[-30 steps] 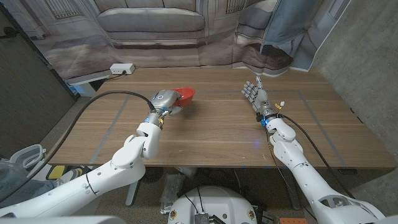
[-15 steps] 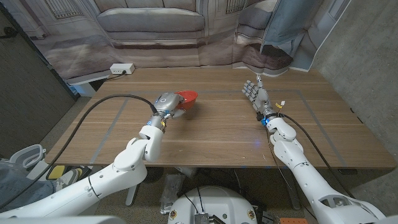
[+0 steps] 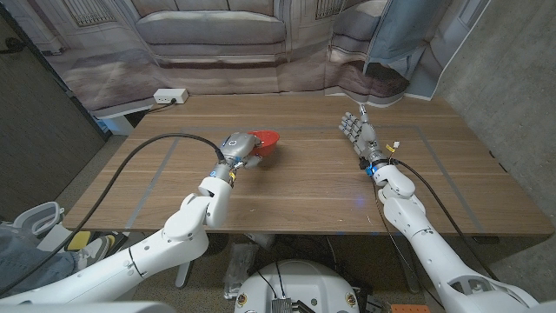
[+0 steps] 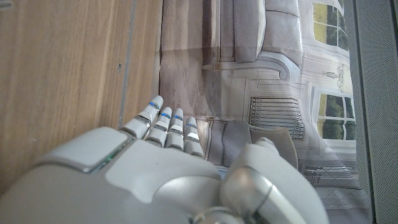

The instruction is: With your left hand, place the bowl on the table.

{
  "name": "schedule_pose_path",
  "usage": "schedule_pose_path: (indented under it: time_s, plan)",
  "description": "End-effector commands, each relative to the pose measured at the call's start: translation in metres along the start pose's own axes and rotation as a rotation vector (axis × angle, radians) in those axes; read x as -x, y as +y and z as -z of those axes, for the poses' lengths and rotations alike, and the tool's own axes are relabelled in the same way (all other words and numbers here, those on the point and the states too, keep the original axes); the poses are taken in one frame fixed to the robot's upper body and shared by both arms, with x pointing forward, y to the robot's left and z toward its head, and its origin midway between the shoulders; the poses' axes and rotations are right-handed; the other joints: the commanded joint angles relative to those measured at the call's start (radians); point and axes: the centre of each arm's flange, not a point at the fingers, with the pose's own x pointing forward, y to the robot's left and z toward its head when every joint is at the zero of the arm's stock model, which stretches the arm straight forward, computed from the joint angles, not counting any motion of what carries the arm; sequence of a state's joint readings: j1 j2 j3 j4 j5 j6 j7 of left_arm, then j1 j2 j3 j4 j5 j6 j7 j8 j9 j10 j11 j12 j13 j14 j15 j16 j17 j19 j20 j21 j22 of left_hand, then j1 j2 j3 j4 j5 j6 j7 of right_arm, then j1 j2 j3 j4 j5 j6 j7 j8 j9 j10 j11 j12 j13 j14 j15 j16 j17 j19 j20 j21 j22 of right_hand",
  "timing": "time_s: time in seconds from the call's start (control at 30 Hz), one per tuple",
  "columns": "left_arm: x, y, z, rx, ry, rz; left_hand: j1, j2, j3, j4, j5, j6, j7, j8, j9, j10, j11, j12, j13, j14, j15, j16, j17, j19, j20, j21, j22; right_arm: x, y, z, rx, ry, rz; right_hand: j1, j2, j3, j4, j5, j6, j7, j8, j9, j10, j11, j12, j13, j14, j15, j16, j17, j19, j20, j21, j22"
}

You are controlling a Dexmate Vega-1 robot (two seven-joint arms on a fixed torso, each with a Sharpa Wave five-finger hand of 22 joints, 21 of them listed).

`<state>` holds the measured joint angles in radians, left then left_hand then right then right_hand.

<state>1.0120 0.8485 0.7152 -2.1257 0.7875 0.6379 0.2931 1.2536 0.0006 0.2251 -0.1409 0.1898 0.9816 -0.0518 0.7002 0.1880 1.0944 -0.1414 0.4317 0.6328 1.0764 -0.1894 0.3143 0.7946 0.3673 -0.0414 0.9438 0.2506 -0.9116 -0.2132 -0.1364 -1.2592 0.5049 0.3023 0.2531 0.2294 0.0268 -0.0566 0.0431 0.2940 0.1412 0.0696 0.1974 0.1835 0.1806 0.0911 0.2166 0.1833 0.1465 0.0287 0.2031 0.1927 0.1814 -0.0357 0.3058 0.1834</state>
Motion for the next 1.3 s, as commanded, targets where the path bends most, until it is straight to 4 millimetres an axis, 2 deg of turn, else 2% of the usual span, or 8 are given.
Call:
schedule_pose_path:
  time_s: [0.03, 1.3]
  plan:
    - [0.001, -0.004, -0.004, -0.023, 0.003, 0.017, 0.036, 0.041, 0.036, 0.026, 0.004, 0.054, 0.049, 0.02, 0.026, 0.013, -0.011, 0.0, 0.008, 0.01, -0.04, -0.004, 0.005, -0.006, -0.092, 0.012, -0.001, 0.002, 0.001, 0.001, 0.001, 0.002, -0.003, 0.0, 0.007, -0.004, 0.0, -0.002, 0.006, 0.005, 0.0, 0.003, 0.008, -0.004, -0.003, 0.003, 0.01, -0.003, -0.002, 0.004, 0.007, -0.034, -0.006, 0.005]
    - [-0.006, -0.028, -0.009, 0.024, -0.001, 0.067, 0.03, 0.036, 0.047, 0.027, 0.003, 0.054, 0.044, 0.022, 0.026, 0.019, -0.013, -0.013, 0.014, 0.016, -0.04, -0.018, 0.022, -0.019, -0.093, 0.046, -0.022, 0.005, -0.004, 0.005, -0.009, 0.01, 0.01, 0.002, 0.009, -0.008, -0.001, -0.003, 0.01, 0.005, 0.0, 0.003, 0.014, -0.003, -0.002, 0.003, 0.016, -0.007, -0.002, 0.004, 0.014, -0.035, -0.013, 0.005]
